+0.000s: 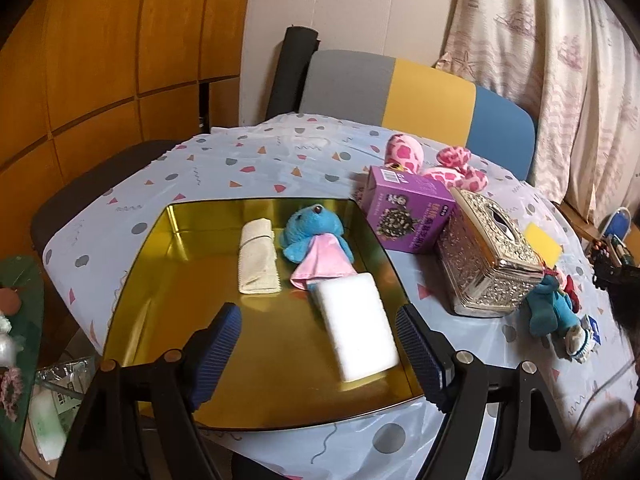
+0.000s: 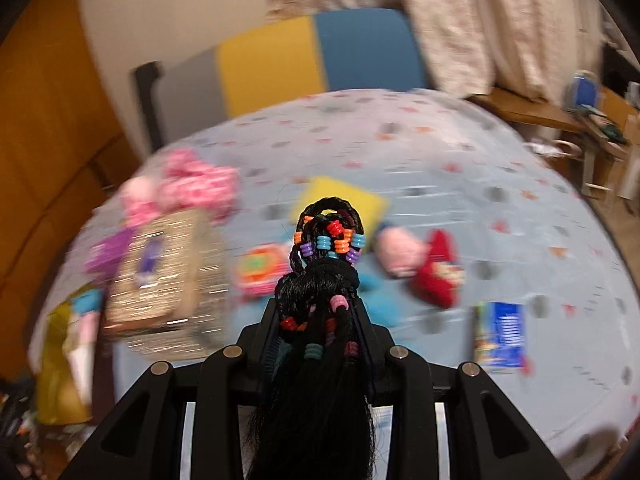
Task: Organize soft objects
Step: 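Lift the black hair-bead doll with the right tool, then carry the black doll into the gold tray and open the right tool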
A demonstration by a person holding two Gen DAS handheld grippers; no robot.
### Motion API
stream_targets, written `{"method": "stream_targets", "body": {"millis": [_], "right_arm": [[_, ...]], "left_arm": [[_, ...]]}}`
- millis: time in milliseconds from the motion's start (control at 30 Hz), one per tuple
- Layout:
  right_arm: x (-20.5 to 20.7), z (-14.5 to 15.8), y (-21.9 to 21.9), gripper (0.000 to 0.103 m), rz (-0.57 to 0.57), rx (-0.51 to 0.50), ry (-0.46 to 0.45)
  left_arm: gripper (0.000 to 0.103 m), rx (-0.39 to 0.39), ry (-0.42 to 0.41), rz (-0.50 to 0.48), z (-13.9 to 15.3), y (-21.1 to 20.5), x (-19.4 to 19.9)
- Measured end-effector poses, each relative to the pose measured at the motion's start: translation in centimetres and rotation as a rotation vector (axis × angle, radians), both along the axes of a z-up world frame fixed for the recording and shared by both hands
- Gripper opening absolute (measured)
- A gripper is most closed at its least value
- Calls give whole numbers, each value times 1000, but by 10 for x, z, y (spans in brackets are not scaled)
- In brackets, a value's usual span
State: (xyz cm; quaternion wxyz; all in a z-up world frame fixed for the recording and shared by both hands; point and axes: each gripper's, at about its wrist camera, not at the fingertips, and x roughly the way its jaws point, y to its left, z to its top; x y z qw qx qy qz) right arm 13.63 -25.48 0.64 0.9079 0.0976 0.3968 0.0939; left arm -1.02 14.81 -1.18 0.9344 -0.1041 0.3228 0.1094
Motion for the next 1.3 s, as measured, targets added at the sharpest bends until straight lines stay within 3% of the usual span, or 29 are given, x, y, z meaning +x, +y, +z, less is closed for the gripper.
{"method": "stream_targets", "body": {"millis": [400, 567, 700, 900, 1100, 1300], "right_arm": [[-18, 4, 205, 33, 563, 132, 108], [-25, -5, 285, 33, 703, 157, 176], [-23, -22, 339, 34, 724, 140, 228], [-12, -60, 382, 36, 676, 102, 310], [2, -78, 377, 44, 630, 114, 335], [-8, -61, 365, 45, 633, 119, 272]], "left_arm": [[81, -2, -21, 142, 3, 50, -22], [82, -2, -23, 210, 1, 72, -34], [82, -7, -21, 244, -2, 84, -42], [83, 0, -13, 260, -6, 93, -46], [83, -1, -7, 264, -9, 97, -46], [84, -4, -8, 256, -10, 93, -46]]}}
